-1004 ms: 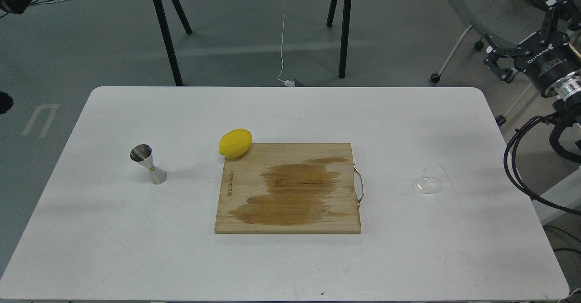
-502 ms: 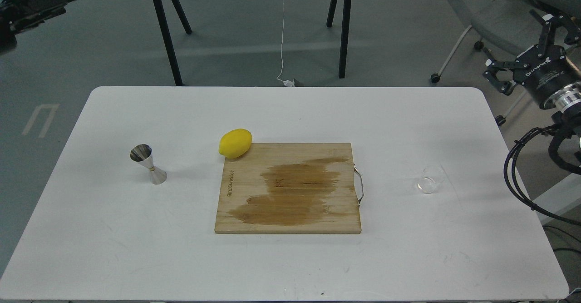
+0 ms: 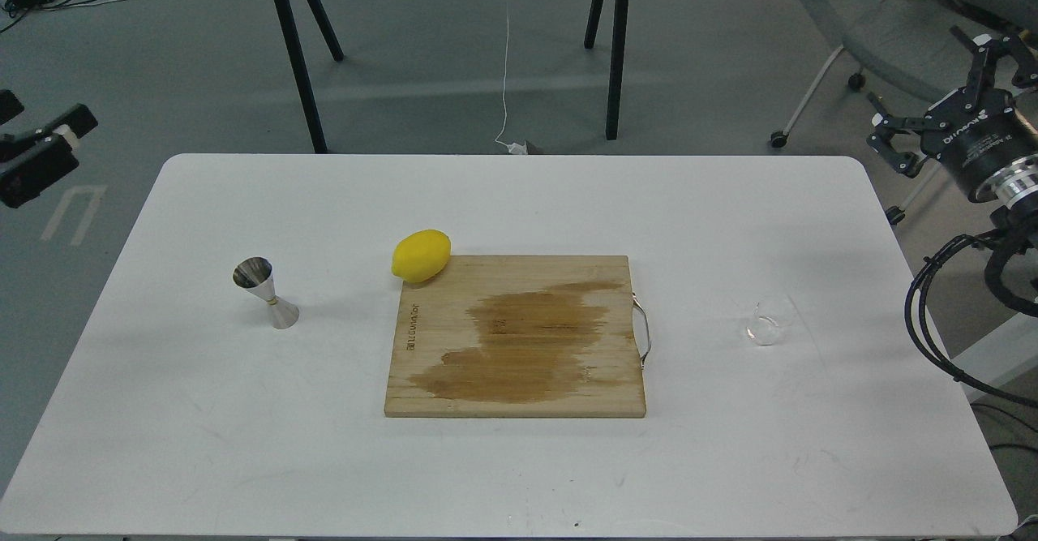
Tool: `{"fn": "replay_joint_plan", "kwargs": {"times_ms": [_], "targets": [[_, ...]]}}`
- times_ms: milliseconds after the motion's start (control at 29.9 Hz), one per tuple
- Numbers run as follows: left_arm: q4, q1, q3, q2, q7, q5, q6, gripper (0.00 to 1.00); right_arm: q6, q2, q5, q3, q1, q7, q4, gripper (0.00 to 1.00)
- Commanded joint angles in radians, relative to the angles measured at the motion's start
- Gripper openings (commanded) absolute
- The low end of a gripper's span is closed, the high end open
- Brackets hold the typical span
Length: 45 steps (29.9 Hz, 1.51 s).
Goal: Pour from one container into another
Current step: 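Move the left gripper down toward the metal jigger, then close the left gripper around the metal jigger and lift it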
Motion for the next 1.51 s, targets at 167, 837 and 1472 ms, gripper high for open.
{"fn": "replay_joint_plan", "kwargs": {"times_ms": [167,837,1472], "targets": [[0.005,0.244,0.006,-0.07,0.0,-0.003,0.142,1.0,0.0,0.003,-0.002,-0.003,0.0,0.0,-0.018,1.0],[0.237,0.288,0.003,-0.552,0.0,0.078,0.142,1.0,0.0,-0.001,0.0,-0.002,0.005,0.0,-0.055,1.0],[0.522,0.154,0.048,-0.752,0.0,0.078,0.142,1.0,0.0,-0.003,0.0,0.0,0.005,0.0,-0.055,1.0]]}}
